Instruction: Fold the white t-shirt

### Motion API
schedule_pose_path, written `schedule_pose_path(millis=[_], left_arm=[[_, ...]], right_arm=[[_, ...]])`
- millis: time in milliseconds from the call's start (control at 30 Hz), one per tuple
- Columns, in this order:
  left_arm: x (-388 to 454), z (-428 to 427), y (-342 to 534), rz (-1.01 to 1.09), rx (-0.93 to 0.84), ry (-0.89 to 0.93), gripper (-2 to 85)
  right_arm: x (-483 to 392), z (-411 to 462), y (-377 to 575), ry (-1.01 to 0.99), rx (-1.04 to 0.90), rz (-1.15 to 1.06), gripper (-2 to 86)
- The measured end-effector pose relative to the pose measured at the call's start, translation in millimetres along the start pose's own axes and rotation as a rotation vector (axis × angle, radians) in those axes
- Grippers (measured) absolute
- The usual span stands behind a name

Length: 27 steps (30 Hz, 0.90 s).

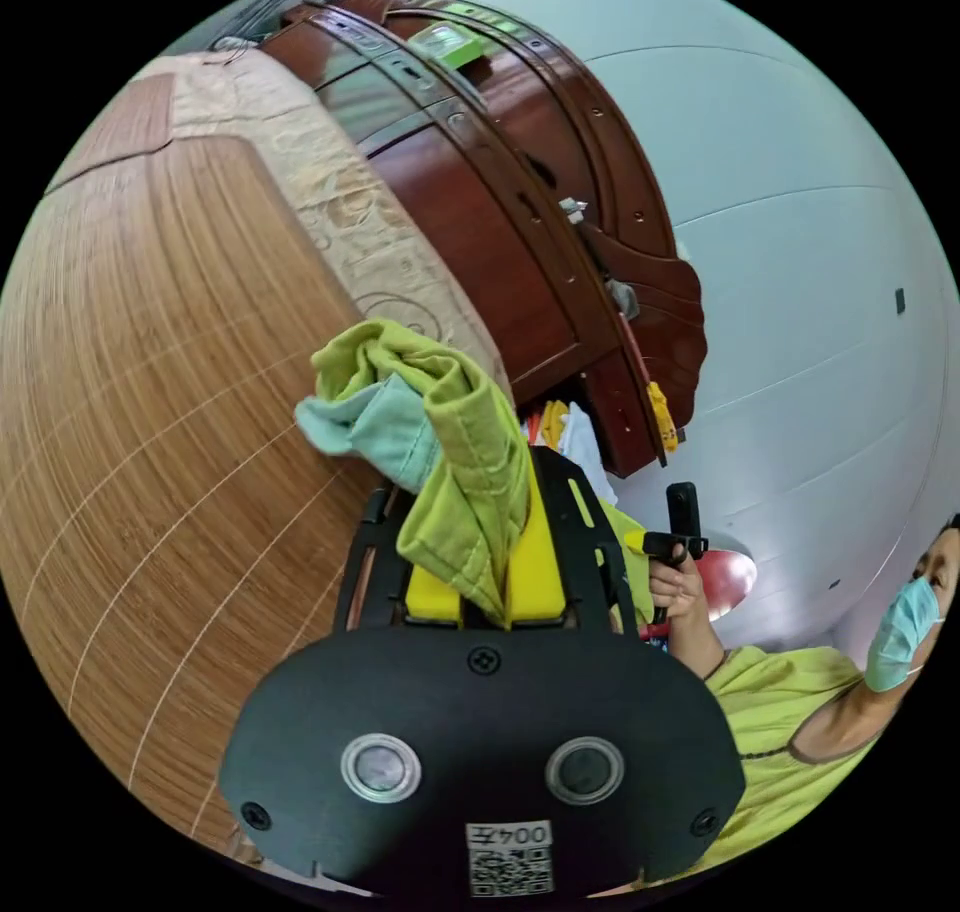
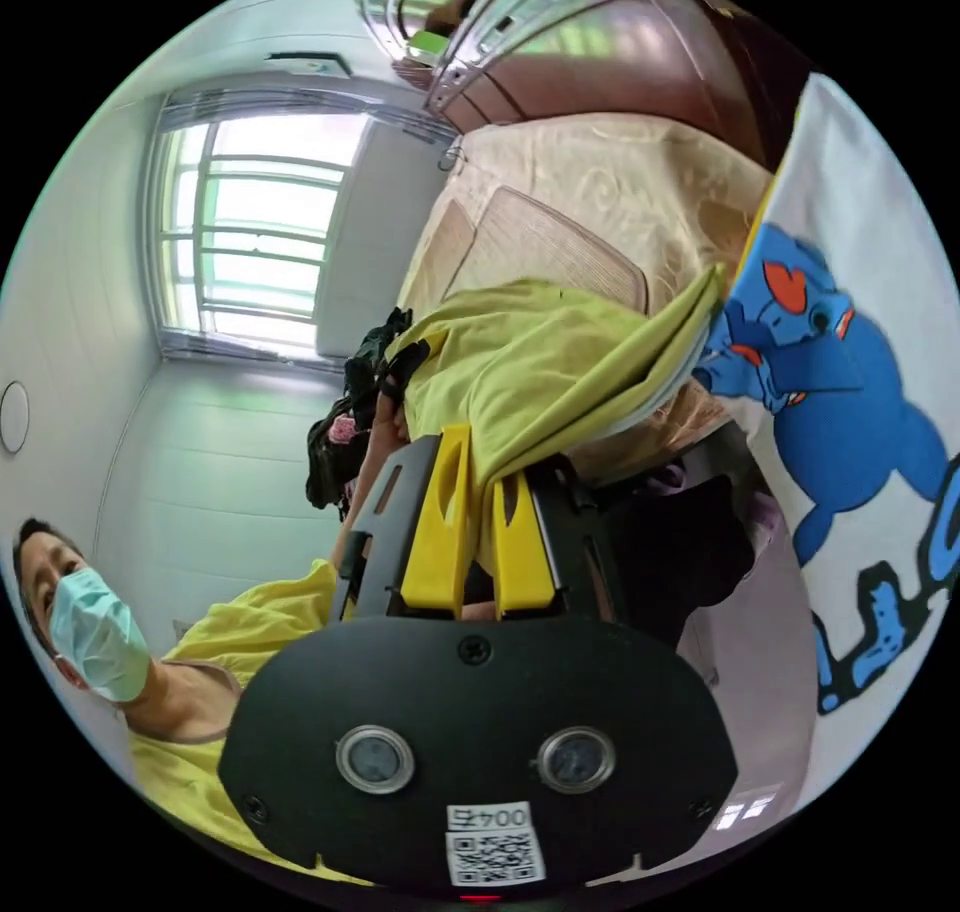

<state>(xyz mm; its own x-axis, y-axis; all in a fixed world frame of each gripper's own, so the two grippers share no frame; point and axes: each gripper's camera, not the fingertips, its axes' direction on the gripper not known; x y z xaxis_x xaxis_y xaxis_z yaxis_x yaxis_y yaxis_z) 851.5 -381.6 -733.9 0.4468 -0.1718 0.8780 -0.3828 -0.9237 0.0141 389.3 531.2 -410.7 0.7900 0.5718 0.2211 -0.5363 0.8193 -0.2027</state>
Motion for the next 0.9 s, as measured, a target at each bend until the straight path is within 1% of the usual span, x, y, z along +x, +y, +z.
schedule_pose_path(millis=[100,267,400,467,533,600,633,667,700,767,800,833,867,900], left_arm=[[55,8,-7,0.063,-0.014,-0.015,6.5],[143,50,-23,0.183,-0.006,0.043,6.6],[197,99,-43,0.291,0.015,0.1,6.6],[228,133,-46,0.379,0.091,0.18,6.7],[241,159,-39,0.454,0.155,0.224,6.8],[231,196,-27,0.444,0.181,0.269,6.8],[210,228,-17,0.376,0.156,0.311,6.9],[182,264,-6,0.312,0.113,0.328,6.9],[166,283,1,0.287,0.089,0.322,6.9],[96,362,28,0.178,-0.049,0.265,7.1],[76,379,35,0.125,-0.097,0.25,7.1],[39,402,48,-0.002,-0.158,0.245,7.2],[14,407,58,-0.071,-0.126,0.319,7.4],[6,407,61,-0.092,-0.108,0.365,7.5]], right_arm=[[-42,-51,7,-0.013,-0.003,-0.057,4.0],[-96,-146,28,-0.005,0.067,-0.112,3.9],[-141,-243,49,0.105,0.189,-0.18,3.9],[-158,-285,61,0.173,0.26,-0.209,3.8],[-171,-333,82,0.263,0.335,-0.252,3.9],[-163,-357,101,0.28,0.368,-0.236,3.9],[-147,-366,114,0.284,0.376,-0.202,3.9],[-136,-367,120,0.285,0.374,-0.178,3.9],[-107,-366,132,0.282,0.362,-0.12,4.0],[-48,-357,149,0.262,0.343,-0.007,4.0],[-1,-348,160,0.233,0.332,0.104,4.0],[44,-339,173,0.186,0.328,0.241,3.9],[62,-335,181,0.151,0.337,0.283,3.9],[84,-333,196,0.039,0.374,0.304,3.9]])
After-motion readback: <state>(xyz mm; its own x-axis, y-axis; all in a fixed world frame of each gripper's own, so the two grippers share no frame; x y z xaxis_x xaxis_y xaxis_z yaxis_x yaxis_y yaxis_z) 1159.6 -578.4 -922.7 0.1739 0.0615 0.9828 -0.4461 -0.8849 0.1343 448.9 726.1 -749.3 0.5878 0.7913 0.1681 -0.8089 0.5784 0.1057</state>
